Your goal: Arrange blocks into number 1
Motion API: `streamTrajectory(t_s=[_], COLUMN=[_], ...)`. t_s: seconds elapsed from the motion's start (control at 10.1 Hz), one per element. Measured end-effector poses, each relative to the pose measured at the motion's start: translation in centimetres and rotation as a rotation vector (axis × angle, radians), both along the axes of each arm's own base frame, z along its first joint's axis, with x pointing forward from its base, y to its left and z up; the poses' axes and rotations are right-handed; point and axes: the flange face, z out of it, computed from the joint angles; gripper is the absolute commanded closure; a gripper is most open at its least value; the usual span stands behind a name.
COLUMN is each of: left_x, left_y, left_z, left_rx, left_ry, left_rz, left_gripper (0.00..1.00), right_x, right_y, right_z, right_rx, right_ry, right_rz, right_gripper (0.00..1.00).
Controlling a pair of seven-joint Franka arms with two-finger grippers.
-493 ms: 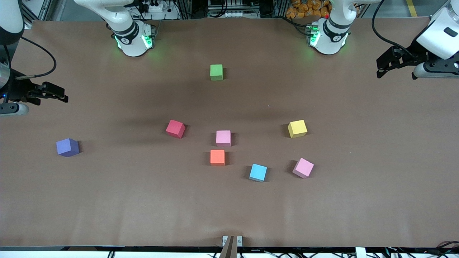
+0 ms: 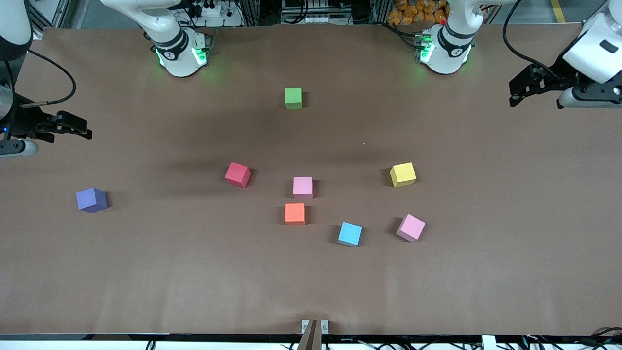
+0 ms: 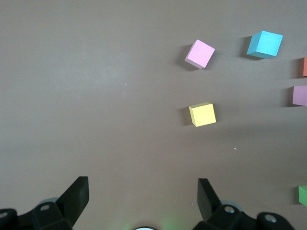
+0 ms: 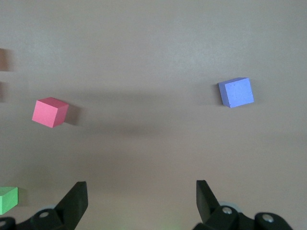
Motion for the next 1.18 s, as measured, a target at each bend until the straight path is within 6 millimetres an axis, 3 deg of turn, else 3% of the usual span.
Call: streamTrajectory(t_s=[0.49, 0.79, 0.99, 1.18], left_x=[0.7, -0.1, -0.8, -1.8], left_y=[-6.1, -10.3, -13.3, -16.0], left_z=[-8.2, -11.6, -14.3, -16.9], left_rx=[0.0, -0.005, -0.004, -0.004], left_ry=[0.171, 0.206, 0.175, 0.158], left_rz=[-0.049, -0.005, 0.033, 0.071], left_gripper=[0.0, 0.0, 0.0, 0.0], right_x=[-0.5, -0.7, -0.6, -0.8], right_y=[-0.1, 0.1, 3.4, 9.1], right_z=[3.7, 3.9, 3.9, 3.1], right_rx=[-0.001, 0.002, 0.007, 0.002], right_ry=[-0.064, -0.067, -0.062, -0.045], right_rz=[0.0, 0.003, 0.031, 0.051], right_gripper=[0.0, 0.0, 0.0, 0.0])
